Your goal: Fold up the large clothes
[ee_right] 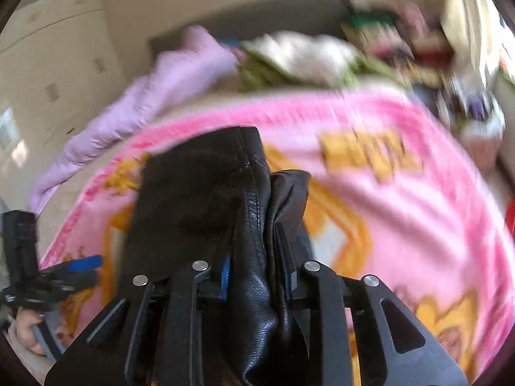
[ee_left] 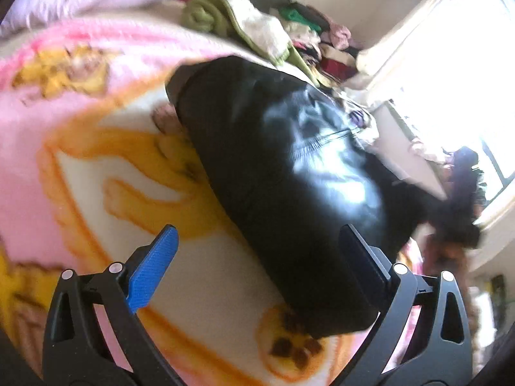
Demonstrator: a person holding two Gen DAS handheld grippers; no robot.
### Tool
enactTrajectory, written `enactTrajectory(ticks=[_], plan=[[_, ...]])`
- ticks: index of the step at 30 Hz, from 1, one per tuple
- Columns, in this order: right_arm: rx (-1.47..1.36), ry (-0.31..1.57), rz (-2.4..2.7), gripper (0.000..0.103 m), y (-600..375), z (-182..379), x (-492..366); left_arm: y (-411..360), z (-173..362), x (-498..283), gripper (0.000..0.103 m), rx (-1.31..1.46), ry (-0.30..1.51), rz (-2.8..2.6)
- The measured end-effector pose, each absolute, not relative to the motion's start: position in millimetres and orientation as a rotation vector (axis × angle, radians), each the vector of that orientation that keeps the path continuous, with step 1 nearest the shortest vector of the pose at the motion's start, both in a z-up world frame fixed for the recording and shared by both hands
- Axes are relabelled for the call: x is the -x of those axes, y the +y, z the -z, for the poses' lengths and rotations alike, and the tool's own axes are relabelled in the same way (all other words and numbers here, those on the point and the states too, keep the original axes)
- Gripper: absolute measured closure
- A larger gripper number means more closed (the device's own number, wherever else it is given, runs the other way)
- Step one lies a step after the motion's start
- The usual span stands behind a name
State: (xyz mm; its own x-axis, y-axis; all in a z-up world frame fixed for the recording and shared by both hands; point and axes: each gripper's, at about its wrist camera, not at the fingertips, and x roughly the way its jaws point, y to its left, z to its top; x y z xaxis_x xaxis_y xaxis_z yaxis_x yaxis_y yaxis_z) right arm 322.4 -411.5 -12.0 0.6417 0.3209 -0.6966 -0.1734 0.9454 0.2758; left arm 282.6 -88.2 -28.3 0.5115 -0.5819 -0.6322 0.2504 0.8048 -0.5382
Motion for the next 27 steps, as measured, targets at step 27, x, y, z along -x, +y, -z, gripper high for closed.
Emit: enactTrajectory(ticks=[27], plan=[[-0.71,1.051,-0.452,0.045,-368.1,76.2,-279.5,-38.1,31.4,-297.2,0.01,0.601,0.898,0.502]])
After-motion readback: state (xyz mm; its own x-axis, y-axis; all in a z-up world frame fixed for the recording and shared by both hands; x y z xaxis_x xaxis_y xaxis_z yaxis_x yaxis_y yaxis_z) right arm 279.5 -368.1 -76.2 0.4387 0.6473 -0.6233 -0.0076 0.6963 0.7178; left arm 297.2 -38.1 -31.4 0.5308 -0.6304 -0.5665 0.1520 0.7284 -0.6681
